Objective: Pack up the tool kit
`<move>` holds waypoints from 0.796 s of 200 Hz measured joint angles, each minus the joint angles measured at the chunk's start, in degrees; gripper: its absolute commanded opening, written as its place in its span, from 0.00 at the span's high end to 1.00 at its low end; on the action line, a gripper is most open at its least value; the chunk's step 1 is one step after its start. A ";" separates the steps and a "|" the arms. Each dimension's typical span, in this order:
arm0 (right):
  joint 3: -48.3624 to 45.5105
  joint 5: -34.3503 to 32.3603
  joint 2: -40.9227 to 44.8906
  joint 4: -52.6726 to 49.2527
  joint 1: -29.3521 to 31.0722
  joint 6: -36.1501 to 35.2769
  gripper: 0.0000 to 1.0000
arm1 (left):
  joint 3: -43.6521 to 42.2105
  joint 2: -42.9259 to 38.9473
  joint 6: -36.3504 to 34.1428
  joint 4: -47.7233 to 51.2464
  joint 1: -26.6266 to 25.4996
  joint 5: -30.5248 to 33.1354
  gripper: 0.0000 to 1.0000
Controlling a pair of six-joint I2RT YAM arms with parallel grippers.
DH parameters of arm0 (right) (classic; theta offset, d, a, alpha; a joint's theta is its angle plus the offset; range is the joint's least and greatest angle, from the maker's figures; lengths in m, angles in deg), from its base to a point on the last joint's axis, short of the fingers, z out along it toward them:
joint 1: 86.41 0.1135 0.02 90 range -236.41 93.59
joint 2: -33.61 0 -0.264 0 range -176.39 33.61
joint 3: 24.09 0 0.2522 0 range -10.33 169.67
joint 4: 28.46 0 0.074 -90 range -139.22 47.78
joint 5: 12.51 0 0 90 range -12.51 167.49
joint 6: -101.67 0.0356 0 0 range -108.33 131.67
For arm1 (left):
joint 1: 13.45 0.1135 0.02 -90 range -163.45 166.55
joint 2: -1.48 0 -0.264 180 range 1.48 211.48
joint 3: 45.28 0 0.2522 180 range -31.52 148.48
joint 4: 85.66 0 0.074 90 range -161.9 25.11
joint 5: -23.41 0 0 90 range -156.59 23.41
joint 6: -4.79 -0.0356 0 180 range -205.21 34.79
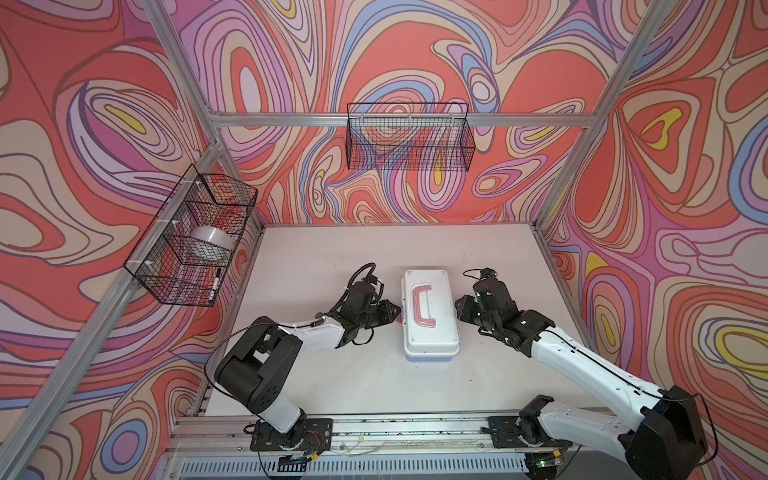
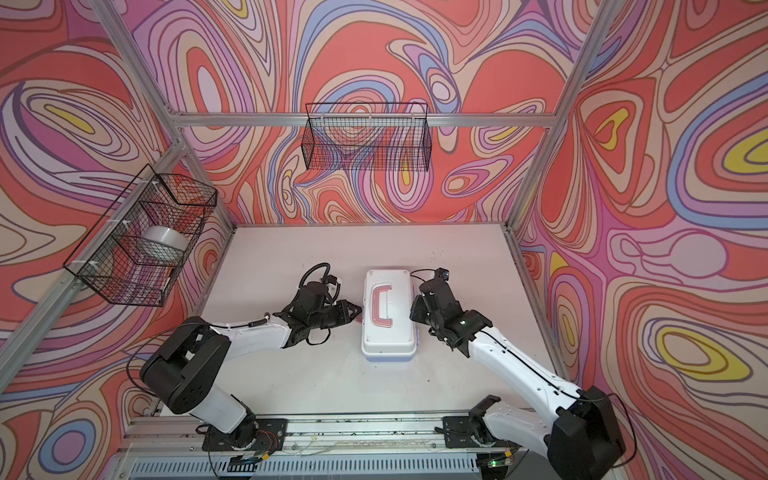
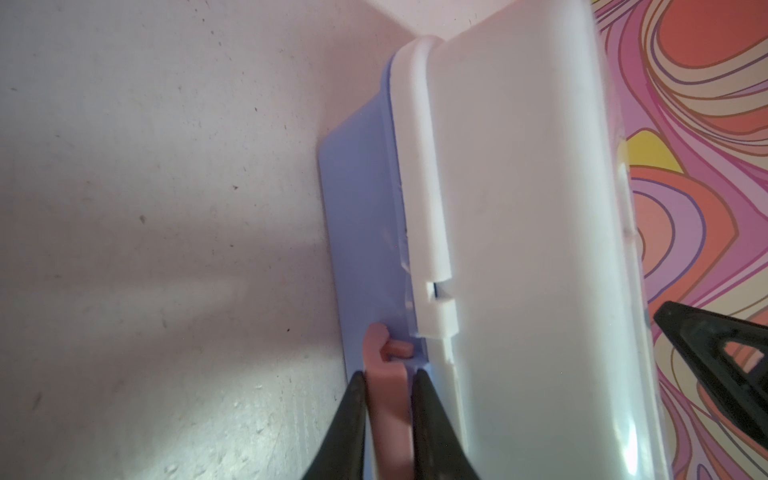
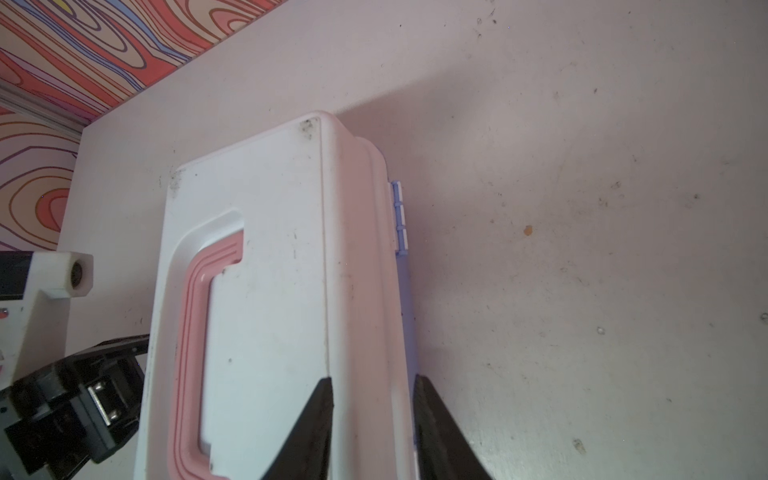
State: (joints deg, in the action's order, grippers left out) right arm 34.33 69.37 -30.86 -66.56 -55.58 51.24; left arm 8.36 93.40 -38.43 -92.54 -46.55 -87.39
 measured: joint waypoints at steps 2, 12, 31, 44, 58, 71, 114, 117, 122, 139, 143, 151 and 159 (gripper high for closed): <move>0.00 0.00 -0.04 0.02 0.00 0.00 0.66 | 0.00 0.02 0.00 0.02 0.02 0.00 0.85; 0.00 0.04 -0.37 0.15 0.00 0.00 0.66 | 0.07 0.35 0.17 0.22 0.17 0.00 0.85; -0.02 0.07 -0.81 0.28 0.00 0.00 0.66 | 0.46 1.22 0.24 0.50 0.20 0.00 0.86; -0.02 0.07 -0.83 0.35 0.00 0.00 0.66 | 0.59 1.51 0.22 0.76 0.20 0.02 0.87; -0.02 0.07 -0.83 0.35 0.00 0.00 0.66 | 0.59 1.51 0.22 1.14 0.20 0.24 0.89; -0.02 0.04 -0.83 0.35 0.00 0.00 0.66 | 0.59 1.51 0.22 1.60 0.22 0.48 0.90; -0.02 0.04 -0.83 0.31 0.00 0.00 0.66 | 0.61 -0.48 -0.07 5.20 0.17 1.33 0.93; -0.02 0.04 -0.83 0.31 0.00 0.00 0.66 | 0.61 -0.72 -0.09 5.62 0.17 1.40 0.93; -0.02 0.02 -0.83 0.33 0.00 0.00 0.66 | 0.61 -1.22 -0.17 6.36 0.17 1.57 0.93; -0.02 0.00 -0.83 0.33 0.00 -0.02 0.66 | 0.79 -2.99 -0.48 8.57 0.20 1.97 0.94; -0.02 0.00 -0.83 0.33 0.00 -0.02 0.66 | 0.92 -3.43 -0.55 8.92 0.20 1.95 0.94; -0.02 0.00 -0.85 0.33 0.00 -0.02 0.66 | 1.38 -4.04 -0.72 9.49 0.11 1.90 0.94; -0.02 0.00 -0.96 0.33 0.00 -0.04 0.66 | 1.86 -4.50 -0.96 10.29 0.07 1.92 0.94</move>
State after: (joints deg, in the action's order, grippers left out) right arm 34.31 69.37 -31.82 -66.23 -55.58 51.20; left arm 10.22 88.90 -39.39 -82.24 -46.49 -85.46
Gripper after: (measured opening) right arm 0.340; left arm 0.108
